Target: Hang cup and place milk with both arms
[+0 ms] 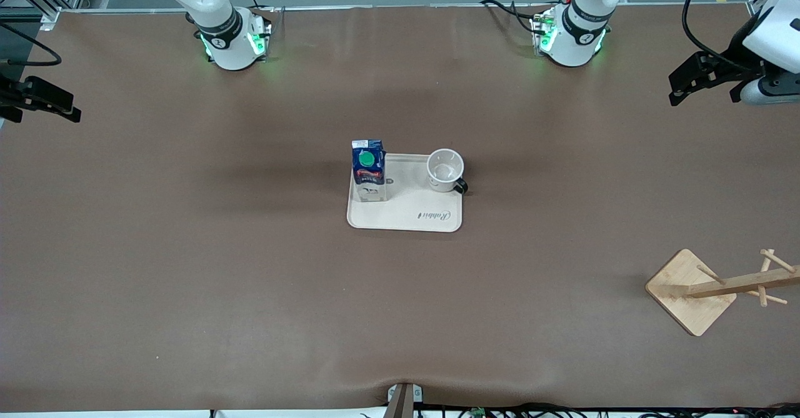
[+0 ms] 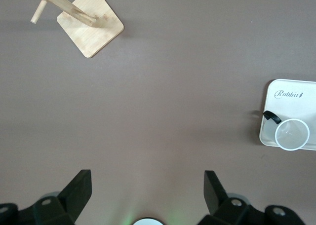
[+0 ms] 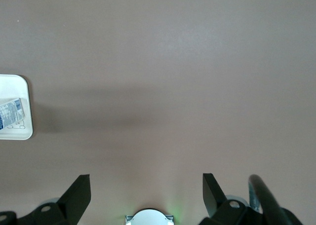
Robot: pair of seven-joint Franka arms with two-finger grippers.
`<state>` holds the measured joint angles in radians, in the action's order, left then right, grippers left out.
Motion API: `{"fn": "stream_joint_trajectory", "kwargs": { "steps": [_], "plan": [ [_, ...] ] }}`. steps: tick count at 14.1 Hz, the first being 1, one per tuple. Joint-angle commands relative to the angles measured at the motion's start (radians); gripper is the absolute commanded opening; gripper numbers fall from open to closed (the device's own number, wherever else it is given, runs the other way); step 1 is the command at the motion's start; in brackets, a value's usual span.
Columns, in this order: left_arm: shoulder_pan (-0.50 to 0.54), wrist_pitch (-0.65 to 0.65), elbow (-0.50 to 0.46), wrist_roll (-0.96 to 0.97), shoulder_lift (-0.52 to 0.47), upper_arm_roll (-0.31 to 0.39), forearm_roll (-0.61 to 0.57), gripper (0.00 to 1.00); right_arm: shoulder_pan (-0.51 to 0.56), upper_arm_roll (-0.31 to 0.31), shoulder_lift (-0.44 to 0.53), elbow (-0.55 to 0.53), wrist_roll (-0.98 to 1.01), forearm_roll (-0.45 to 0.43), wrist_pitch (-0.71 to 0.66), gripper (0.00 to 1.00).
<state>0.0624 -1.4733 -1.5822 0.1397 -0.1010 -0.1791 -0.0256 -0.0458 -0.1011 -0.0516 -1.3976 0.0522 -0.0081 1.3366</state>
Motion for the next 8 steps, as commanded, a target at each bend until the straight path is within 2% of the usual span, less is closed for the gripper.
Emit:
{"fn": "stream_joint_trajectory", "kwargs": {
  "steps": [1, 6, 8],
  "plan": [
    [0.002, 0.011, 0.022, 0.011, 0.006, 0.001, 0.021, 1.00, 0.009, -0.002, -0.001, 0.023, -0.014, 0.022, 0.004, 1.00],
    [0.002, 0.010, 0.034, 0.027, 0.021, 0.003, 0.038, 1.00, 0.010, 0.000, -0.001, 0.032, -0.009, 0.022, 0.004, 1.00],
    [-0.006, 0.011, 0.015, 0.124, 0.021, -0.008, 0.041, 1.00, 0.010, -0.002, -0.002, 0.042, -0.009, 0.022, 0.003, 1.00]
  ]
}}
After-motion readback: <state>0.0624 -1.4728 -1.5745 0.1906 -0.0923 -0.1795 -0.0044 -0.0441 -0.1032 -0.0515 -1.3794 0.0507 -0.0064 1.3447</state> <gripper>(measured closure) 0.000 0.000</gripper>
